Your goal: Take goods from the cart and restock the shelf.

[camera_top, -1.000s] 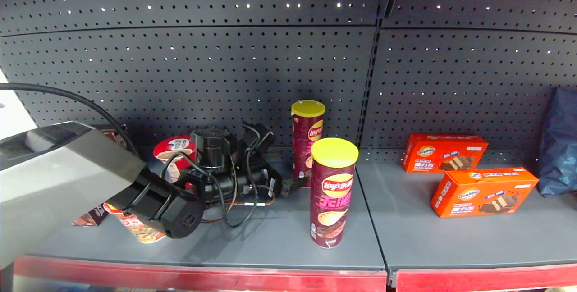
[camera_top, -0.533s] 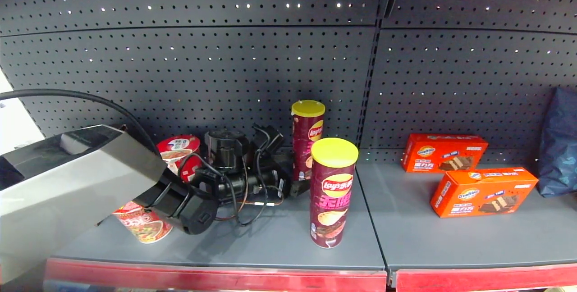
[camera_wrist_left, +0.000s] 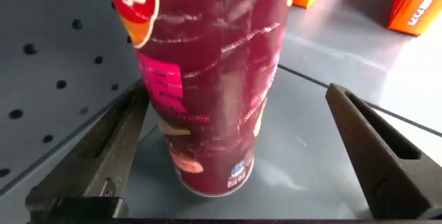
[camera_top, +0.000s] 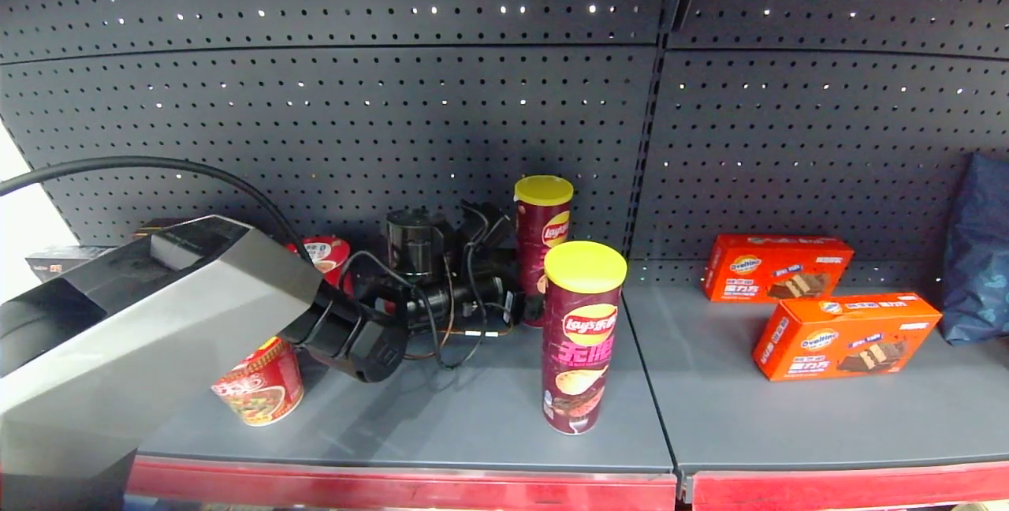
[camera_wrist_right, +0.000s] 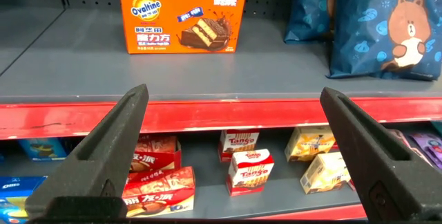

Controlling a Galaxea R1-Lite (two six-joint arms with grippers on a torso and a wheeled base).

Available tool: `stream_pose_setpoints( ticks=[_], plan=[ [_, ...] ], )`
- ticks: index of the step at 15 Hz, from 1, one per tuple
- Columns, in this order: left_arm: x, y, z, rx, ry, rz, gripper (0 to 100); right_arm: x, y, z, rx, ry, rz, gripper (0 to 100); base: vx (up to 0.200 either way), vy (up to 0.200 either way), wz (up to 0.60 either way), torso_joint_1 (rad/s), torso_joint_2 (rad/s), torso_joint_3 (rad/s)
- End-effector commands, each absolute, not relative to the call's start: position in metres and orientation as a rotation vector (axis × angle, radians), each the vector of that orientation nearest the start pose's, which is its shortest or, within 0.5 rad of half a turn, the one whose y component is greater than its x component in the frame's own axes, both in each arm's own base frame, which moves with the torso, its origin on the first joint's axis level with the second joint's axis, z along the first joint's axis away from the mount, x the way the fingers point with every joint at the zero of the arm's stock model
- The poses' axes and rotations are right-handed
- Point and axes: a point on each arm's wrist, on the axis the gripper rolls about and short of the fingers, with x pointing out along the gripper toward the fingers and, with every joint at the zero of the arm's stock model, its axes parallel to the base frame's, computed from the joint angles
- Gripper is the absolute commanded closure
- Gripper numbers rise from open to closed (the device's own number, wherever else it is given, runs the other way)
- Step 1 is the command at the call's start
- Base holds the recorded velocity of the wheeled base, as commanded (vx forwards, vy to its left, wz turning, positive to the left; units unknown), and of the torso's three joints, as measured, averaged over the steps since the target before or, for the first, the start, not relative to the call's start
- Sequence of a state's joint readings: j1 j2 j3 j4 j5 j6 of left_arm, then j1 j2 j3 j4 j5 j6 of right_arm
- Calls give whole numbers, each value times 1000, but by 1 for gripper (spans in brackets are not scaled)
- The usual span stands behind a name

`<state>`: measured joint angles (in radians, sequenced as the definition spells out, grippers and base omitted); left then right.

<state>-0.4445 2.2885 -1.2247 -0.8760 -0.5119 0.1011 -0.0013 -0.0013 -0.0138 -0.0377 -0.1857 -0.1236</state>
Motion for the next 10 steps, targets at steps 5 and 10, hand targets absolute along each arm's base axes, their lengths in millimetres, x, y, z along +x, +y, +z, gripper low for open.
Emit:
stream_pose_setpoints(
  ticks=[5, 10],
  plan=[
    [401, -214, 97, 89, 136, -983, 0, -24, -4, 83, -119, -40, -190, 0, 0, 0, 0, 0, 0, 0],
    [405, -220, 99, 88, 119, -990, 0, -24, -4, 83, -119, -40, -190, 0, 0, 0, 0, 0, 0, 0]
  ],
)
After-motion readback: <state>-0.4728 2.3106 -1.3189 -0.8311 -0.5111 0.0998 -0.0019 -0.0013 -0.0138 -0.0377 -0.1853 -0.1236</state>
